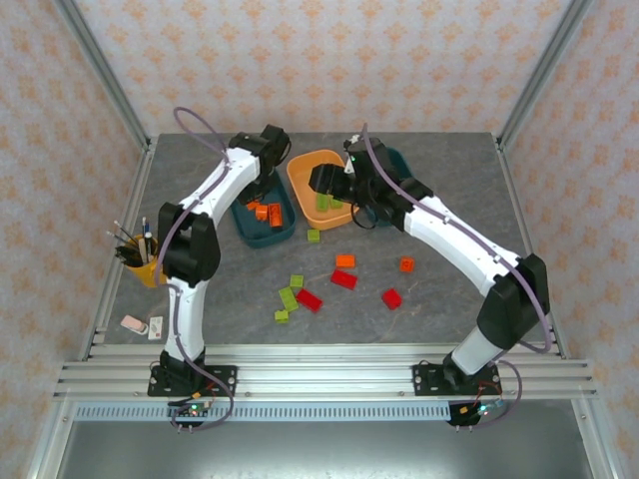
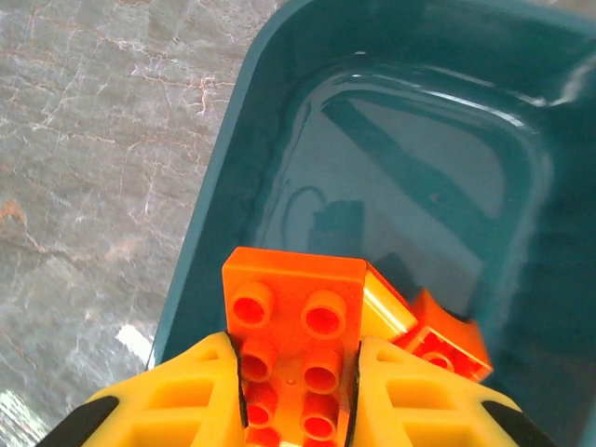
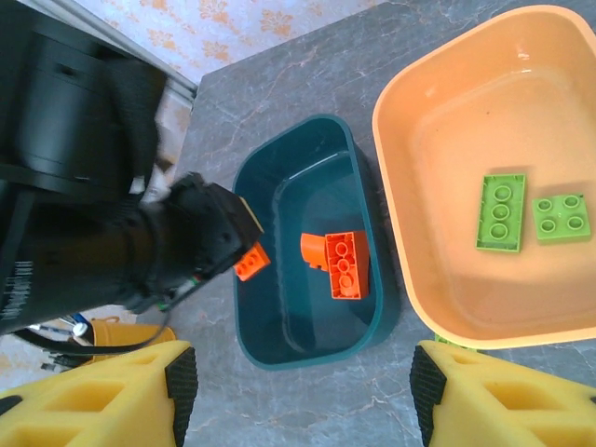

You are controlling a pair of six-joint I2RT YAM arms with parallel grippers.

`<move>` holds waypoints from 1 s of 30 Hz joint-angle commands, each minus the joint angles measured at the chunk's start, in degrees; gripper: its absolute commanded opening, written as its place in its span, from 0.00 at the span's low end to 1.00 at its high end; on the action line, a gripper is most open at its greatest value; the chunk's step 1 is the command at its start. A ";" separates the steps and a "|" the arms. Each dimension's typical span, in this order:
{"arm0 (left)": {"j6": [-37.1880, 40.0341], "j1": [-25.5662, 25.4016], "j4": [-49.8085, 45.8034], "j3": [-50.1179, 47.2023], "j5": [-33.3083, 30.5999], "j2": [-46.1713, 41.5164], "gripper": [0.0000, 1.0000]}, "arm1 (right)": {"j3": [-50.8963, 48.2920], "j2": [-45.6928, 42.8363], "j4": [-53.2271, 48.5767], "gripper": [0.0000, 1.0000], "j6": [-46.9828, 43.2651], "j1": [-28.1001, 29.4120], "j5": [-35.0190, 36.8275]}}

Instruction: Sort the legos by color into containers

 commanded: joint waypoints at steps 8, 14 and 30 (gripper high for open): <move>5.77 1.09 -5.23 5.46 -4.19 7.99 0.20 | 0.66 0.78 -3.02 0.64 3.89 -0.25 -0.89; 5.93 1.13 -4.11 4.49 -2.39 9.48 0.30 | -1.01 -0.14 -2.37 0.64 4.67 -0.52 -0.20; 5.98 -0.06 -3.60 7.65 0.26 -1.23 0.63 | -5.24 -7.82 -24.91 0.63 13.12 -1.67 17.13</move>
